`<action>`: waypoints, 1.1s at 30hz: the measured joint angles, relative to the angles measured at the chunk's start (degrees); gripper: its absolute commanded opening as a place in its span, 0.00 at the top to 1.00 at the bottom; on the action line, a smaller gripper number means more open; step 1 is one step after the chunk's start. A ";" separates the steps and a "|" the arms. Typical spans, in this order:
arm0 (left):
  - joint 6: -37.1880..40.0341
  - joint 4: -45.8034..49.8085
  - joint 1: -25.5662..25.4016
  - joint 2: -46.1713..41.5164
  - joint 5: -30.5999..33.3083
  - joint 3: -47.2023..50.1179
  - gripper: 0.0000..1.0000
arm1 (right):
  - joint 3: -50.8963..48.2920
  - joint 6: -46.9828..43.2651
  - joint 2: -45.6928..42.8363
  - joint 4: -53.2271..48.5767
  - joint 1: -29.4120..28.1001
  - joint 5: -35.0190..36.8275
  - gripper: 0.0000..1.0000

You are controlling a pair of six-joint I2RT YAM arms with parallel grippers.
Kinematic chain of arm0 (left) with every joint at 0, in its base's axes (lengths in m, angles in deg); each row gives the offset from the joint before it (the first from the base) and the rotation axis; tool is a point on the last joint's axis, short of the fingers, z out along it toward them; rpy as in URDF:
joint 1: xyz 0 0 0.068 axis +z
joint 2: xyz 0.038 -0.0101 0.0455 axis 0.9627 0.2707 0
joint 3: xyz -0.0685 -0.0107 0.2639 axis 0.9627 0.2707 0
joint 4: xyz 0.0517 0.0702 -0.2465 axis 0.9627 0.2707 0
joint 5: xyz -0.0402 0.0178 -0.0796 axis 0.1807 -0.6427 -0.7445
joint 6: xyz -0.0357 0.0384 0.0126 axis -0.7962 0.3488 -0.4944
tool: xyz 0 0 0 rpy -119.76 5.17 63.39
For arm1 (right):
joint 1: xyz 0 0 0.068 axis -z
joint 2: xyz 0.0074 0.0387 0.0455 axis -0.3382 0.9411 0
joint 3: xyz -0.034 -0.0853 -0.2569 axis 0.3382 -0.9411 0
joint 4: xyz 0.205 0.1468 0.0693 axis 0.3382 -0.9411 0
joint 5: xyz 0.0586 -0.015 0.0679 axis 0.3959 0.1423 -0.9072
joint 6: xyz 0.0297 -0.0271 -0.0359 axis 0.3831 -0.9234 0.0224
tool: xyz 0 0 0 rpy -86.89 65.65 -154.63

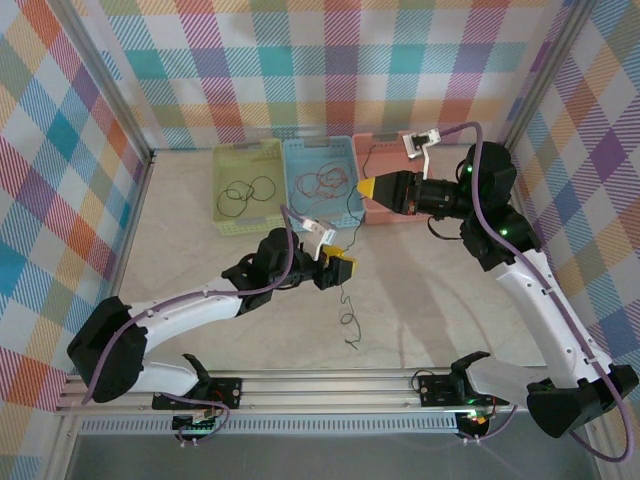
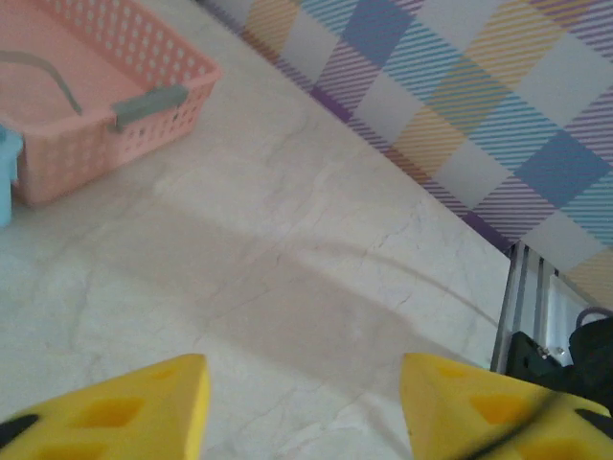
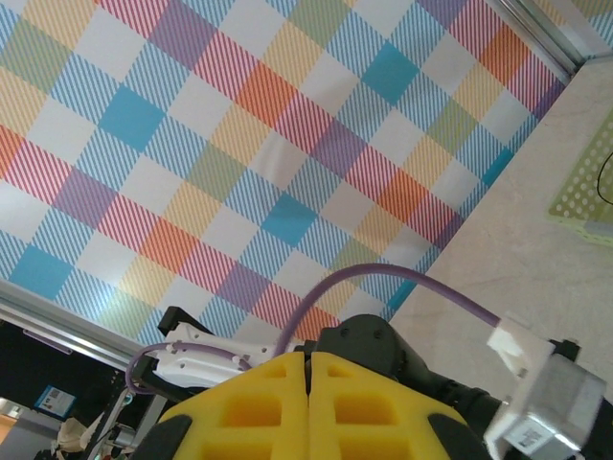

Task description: Untangle the cables

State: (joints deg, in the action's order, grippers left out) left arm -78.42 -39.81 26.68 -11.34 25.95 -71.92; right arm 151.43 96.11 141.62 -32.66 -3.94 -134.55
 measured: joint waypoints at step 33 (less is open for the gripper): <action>-6.45 22.95 -0.15 -21.94 7.06 -11.30 1.00 | -11.80 -19.12 9.27 -4.44 3.89 20.81 0.42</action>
State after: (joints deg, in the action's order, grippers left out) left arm -84.87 -16.86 26.52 -33.28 33.01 -83.22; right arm 139.62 76.98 150.89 -37.10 -0.04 -113.74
